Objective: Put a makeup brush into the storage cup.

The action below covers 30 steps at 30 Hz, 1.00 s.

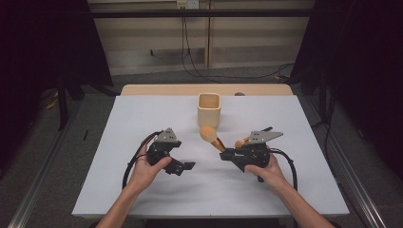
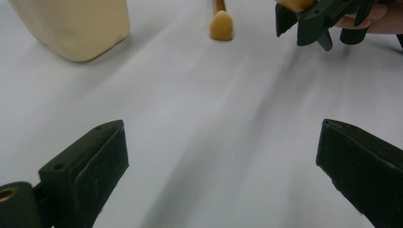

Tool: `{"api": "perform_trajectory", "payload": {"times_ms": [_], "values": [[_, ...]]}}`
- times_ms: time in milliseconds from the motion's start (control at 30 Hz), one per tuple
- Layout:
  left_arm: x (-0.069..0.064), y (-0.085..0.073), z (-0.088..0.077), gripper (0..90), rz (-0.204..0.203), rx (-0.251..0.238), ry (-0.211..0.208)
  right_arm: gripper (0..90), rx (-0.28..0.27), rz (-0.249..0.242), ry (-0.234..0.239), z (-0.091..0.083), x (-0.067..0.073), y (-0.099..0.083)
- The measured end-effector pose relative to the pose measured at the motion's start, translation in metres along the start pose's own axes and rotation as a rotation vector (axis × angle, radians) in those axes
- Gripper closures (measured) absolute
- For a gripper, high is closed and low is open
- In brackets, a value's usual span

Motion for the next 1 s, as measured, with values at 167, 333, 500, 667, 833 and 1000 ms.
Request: {"api": "perform_trajectory", "payload": {"times_ms": [167, 333, 500, 667, 833, 1000], "values": [[-0.005, 0.002, -0.001, 3.3, 0.001, -0.017, 0.005, 74.5, -0.064, 0.0, 0.017, -0.002, 0.002, 0.003], [-0.004, 0.002, 0.0, 3.3, -0.02, -0.051, -0.009, 74.6, -0.112, -0.015, 0.02, -0.003, 0.004, 0.005], [-0.007, 0.004, -0.001, 3.3, -0.023, -0.108, -0.025, 74.6, -0.145, -0.027, 0.029, -0.003, 0.005, 0.006], [-0.012, 0.009, 0.0, 3.4, -0.012, -0.186, -0.022, 74.5, -0.16, -0.035, 0.029, -0.004, 0.006, 0.007], [-0.018, 0.014, 0.002, 3.4, -0.002, -0.237, -0.047, 74.5, -0.164, -0.048, 0.043, -0.004, 0.007, 0.008], [-0.023, 0.018, 0.004, 4.3, -0.019, -0.288, -0.06, 74.6, -0.181, -0.06, 0.057, -0.005, 0.009, 0.009]]}}
Point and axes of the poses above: each handheld gripper's, and its own axes: z roughly forward along the jaws, y roughly out of its top, x roughly to its left, the point moved 3 cm from there along z, roughly forward along the jaws, and after that the axes turned 5 degrees about -x, right-handed, at the moved point
